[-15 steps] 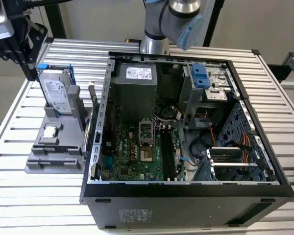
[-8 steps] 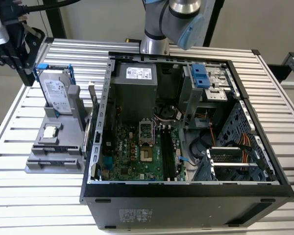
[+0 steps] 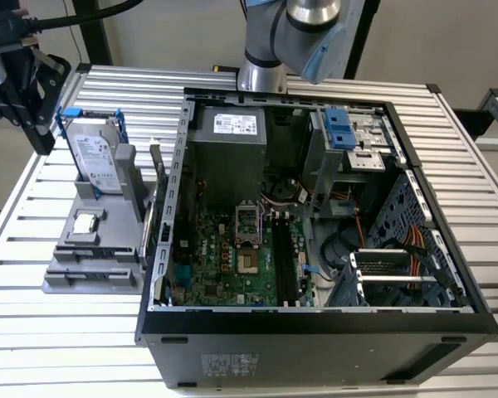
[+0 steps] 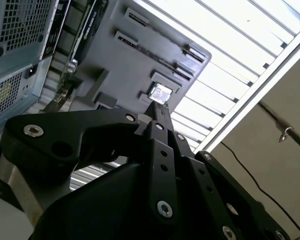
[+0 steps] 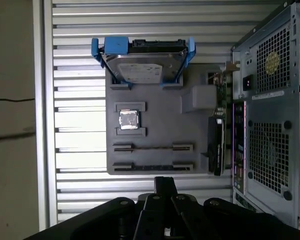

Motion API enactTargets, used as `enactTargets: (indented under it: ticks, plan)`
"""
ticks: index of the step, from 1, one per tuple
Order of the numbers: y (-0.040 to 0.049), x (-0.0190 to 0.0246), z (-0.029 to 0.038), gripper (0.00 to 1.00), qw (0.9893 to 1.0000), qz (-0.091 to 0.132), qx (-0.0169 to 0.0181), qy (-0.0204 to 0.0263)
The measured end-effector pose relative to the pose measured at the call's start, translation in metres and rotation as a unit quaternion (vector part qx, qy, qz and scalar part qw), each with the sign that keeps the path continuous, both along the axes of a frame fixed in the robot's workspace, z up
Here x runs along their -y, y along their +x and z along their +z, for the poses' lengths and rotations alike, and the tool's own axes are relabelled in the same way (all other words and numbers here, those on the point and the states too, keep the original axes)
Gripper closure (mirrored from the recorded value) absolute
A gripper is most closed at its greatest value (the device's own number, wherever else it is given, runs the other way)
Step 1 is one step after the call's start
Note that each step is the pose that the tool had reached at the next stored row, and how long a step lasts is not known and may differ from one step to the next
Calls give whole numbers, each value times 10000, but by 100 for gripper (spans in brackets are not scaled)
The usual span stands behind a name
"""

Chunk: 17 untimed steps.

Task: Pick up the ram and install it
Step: 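Pick up the ram and move it above insertion slot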

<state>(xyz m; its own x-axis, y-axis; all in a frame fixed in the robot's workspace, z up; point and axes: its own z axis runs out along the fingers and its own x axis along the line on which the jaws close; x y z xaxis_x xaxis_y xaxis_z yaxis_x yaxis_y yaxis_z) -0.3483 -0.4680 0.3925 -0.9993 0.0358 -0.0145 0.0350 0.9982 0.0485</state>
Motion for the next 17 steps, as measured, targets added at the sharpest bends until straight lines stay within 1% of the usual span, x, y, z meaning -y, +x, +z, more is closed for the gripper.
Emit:
enactTargets:
  ticks: [2,8,17]
  plan:
    - [-2,24,0,100,10000,0,0,0]
    - [-7,78,0,100,10000,0,0,0]
    - [-9,83,0,100,10000,0,0,0]
